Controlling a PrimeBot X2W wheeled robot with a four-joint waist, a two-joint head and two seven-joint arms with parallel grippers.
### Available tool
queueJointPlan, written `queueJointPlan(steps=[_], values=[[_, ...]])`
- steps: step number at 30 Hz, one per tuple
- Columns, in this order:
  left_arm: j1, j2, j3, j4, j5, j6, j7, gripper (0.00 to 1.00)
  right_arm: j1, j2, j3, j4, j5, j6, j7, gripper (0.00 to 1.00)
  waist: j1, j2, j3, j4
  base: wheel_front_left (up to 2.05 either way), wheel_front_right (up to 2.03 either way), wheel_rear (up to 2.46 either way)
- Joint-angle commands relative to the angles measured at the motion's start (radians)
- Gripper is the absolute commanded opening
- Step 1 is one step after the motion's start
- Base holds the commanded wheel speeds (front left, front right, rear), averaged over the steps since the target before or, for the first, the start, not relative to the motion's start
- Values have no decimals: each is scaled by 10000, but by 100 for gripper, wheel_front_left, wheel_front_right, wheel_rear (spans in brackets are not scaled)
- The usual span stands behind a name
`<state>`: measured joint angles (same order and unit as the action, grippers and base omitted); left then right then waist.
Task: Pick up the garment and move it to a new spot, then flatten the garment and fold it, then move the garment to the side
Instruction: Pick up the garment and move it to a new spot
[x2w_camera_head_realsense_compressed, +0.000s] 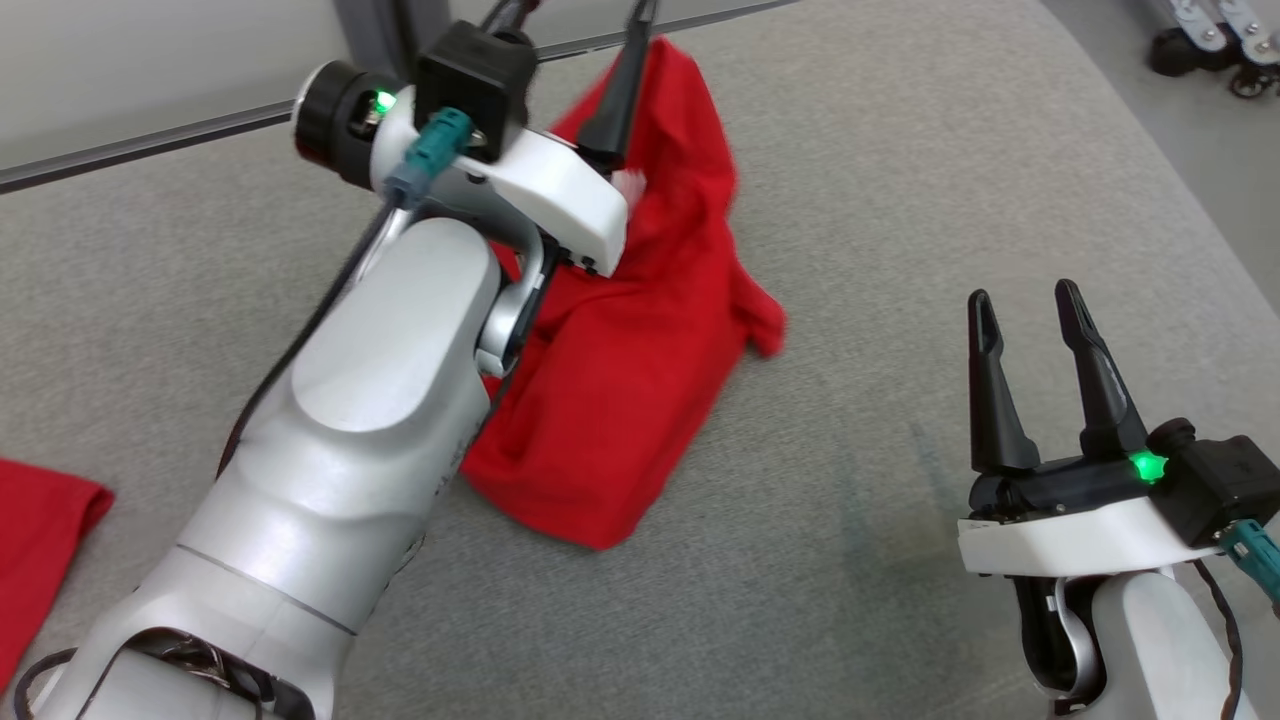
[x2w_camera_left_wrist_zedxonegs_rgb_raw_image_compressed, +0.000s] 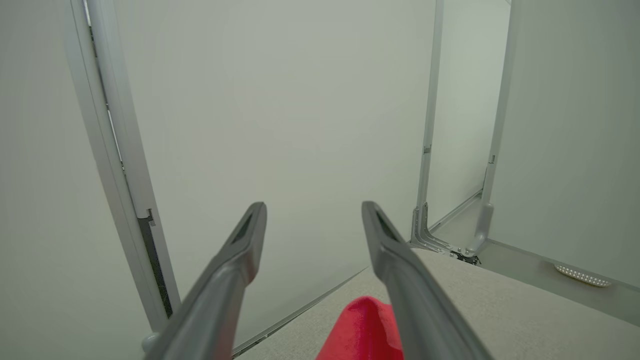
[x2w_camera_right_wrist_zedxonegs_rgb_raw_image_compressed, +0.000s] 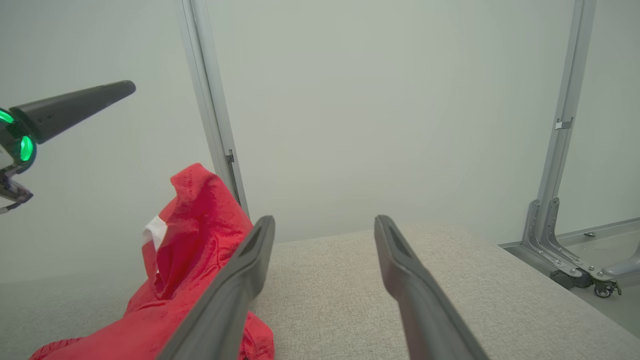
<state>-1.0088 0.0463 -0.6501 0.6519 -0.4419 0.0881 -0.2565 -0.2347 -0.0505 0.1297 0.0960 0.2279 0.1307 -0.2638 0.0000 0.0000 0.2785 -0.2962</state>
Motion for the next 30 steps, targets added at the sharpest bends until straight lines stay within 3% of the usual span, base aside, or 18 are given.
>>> queueJointPlan(steps=[1, 10, 16, 22, 30], values=[[-65, 76, 232, 149, -177, 78, -71, 100, 45, -3, -80, 25, -56, 0, -15, 100, 0, 0, -2, 294, 0, 0, 0], [933, 773, 1958, -828, 217, -110, -98, 100, 150, -10, -788, 77, -814, 0, -13, 100, 0, 0, -309, 2081, 0, 0, 0], [2799, 1219, 2958, -1972, 595, -349, -100, 100, 392, -11, -1025, 223, -1290, 0, -15, 100, 0, 0, -798, 3102, 0, 0, 0], [4787, 1139, 3772, -3041, 812, -598, -98, 100, 757, -11, -1076, 390, -1535, 0, -15, 100, 0, 0, -1220, 3680, 0, 0, 0], [7621, 271, 4856, -4422, 1254, -1066, -88, 100, 1290, -14, -1049, 538, -1714, 0, -15, 100, 0, 0, -1613, 4183, 0, 0, 0]])
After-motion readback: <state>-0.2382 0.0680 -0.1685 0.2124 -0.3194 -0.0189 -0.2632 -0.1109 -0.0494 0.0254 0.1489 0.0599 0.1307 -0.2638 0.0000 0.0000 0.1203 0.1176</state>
